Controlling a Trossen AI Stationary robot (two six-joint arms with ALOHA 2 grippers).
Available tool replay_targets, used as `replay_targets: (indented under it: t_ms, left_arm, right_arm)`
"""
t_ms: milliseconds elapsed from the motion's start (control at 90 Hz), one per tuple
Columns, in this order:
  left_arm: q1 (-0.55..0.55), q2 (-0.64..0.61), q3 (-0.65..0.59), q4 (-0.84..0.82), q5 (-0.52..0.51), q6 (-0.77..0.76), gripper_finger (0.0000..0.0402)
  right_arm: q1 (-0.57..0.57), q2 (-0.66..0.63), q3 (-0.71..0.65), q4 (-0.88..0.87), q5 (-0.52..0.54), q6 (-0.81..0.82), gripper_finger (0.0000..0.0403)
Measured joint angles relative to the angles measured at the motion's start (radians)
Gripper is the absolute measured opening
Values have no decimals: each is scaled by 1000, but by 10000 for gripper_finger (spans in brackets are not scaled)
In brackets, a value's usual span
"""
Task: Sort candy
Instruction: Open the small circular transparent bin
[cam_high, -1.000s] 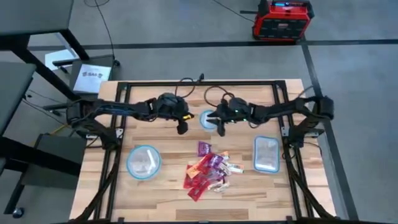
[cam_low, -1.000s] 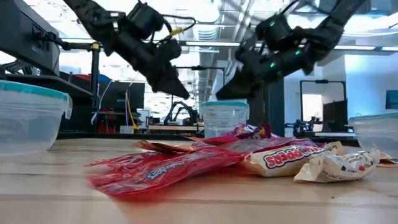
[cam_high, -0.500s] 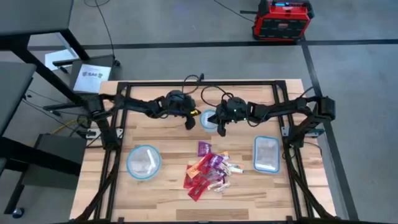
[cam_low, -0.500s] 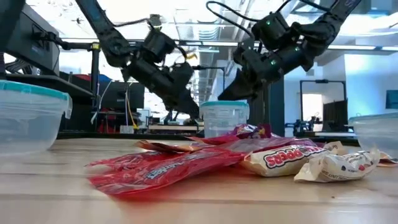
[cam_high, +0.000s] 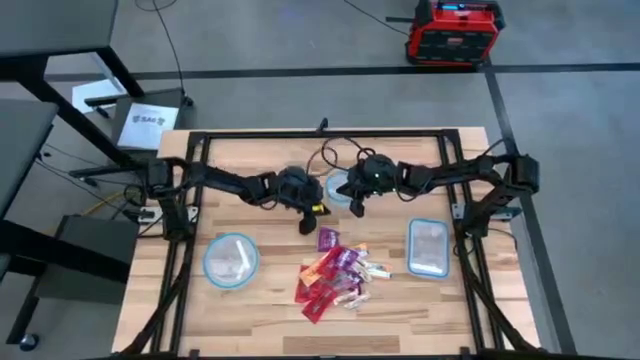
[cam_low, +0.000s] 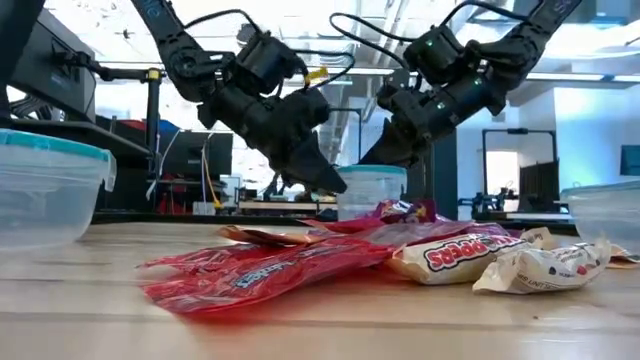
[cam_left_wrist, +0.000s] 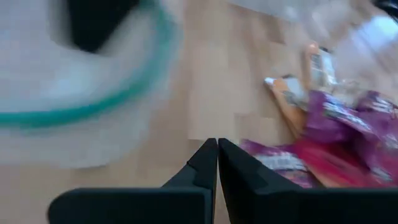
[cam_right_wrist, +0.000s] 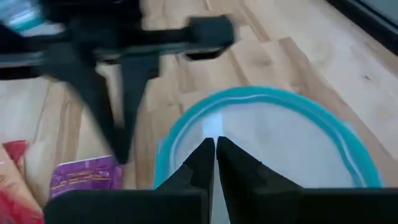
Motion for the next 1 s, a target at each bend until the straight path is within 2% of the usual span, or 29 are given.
replay_targets:
  t_ms: [200, 289, 456, 578, 689, 789, 856, 956, 1000]
  left_arm:
    - [-13, -35, 0, -16, -11, -35, 0]
    - [-13, -92, 0, -31, -17, -39, 0]
    - [1, -202, 4, -33, -78, 13, 0]
    - [42, -209, 64, -77, -71, 48, 0]
    - [74, -161, 153, -127, -45, 134, 0]
    - [107, -95, 230, -188, -34, 204, 0]
    - [130, -45, 273, -211, 4, 226, 0]
    - [158, 33, 321, -208, 93, 228, 0]
    - [161, 60, 339, -208, 102, 229, 0]
  right_arm:
    - [26, -67, -2, -36, 5, -8, 9]
    - [40, -158, -1, -103, 4, -9, 9]
    - [70, -357, -3, -336, 4, -5, 9]
    - [110, -439, -75, -347, 5, 86, 9]
    - [173, -450, -184, -248, 39, 173, 9]
    - [231, -419, -286, -79, 120, 228, 9]
    - [256, -383, -343, 29, 134, 299, 9]
    - [271, -318, -373, 101, 135, 328, 10]
    - [270, -296, -373, 112, 134, 330, 13]
